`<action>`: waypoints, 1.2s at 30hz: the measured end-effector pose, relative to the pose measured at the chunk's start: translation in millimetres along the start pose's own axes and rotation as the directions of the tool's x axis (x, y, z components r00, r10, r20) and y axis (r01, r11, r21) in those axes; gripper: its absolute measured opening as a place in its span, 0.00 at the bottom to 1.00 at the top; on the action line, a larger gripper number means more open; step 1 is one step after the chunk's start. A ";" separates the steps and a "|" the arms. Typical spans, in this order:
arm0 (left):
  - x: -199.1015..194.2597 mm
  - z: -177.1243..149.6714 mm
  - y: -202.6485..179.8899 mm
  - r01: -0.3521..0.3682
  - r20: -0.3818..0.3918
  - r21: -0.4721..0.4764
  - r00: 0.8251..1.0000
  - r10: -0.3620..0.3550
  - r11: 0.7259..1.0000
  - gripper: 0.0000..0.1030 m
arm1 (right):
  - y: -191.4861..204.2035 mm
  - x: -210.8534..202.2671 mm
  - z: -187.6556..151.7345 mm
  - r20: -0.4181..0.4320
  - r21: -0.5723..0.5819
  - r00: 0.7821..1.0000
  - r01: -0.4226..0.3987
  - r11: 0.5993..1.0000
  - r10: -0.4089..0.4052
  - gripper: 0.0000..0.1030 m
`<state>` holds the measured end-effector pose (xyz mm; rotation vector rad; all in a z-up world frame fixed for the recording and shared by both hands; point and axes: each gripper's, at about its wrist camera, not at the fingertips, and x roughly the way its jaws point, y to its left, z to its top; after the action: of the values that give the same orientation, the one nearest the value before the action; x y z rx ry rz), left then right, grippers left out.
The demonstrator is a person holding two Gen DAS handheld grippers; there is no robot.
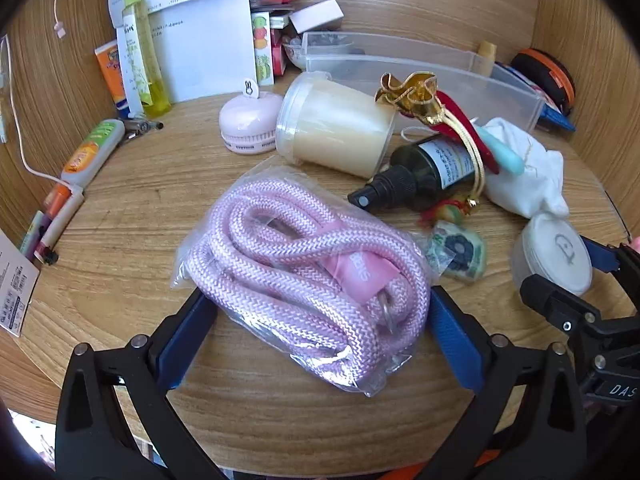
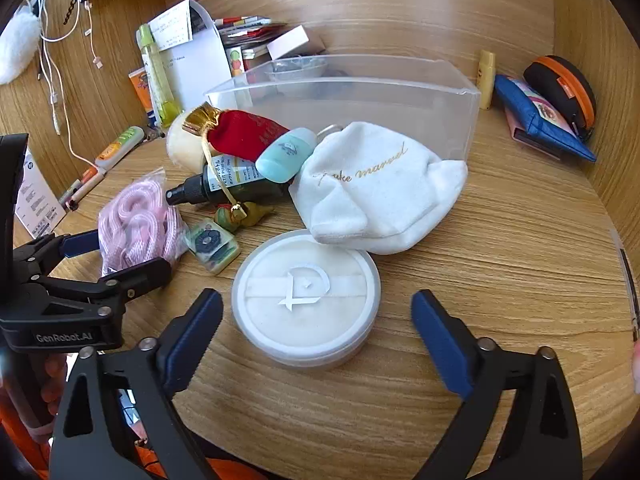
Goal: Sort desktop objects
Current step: 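Grasp the bagged pink rope with left while right grasps white powder container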
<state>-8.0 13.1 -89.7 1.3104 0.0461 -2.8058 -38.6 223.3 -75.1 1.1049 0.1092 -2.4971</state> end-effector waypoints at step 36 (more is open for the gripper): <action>-25.3 -5.7 50.6 -0.041 0.161 -0.182 0.984 0.071 0.982 0.57 | -8.3 -29.3 4.8 0.103 0.023 0.990 -0.100 0.995 0.097 0.61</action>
<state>15.3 -36.4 -74.3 1.0195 0.2443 -2.7766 -27.5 239.5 -51.4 0.9678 -0.0093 -2.4671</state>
